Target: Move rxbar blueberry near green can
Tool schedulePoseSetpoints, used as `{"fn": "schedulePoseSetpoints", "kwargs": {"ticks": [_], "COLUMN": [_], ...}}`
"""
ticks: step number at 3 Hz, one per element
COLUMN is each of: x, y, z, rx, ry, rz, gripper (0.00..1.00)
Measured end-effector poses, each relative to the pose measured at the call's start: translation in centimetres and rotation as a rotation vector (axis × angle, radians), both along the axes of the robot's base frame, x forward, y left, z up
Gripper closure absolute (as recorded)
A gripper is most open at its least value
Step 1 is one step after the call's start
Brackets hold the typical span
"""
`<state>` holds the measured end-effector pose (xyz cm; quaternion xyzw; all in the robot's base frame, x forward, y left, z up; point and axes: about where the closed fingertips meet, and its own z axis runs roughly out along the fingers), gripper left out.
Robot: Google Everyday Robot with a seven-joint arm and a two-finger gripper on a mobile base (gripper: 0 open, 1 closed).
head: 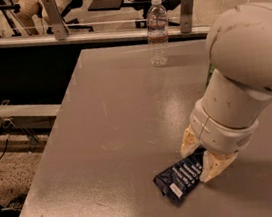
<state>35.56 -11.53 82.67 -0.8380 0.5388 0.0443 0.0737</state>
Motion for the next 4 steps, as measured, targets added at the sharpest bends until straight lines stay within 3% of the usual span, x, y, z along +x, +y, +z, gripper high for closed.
{"fn": "schedulePoseSetpoints", "kwargs": {"ticks": [1, 2, 3, 4], "x": [1.0, 3.1, 6.6, 9.0], "y": [-0.7, -2.8, -7.9, -12.9], "z": [1.5, 3.7, 6.2, 6.4], "rx": [0.016, 0.018, 0.008, -0.005], "ry": [-0.017, -0.038, -0.068, -0.083], "rz": [-0.068, -0.212, -0.456, -0.606], "gripper": [1.00, 1.00, 1.00, 1.00]}}
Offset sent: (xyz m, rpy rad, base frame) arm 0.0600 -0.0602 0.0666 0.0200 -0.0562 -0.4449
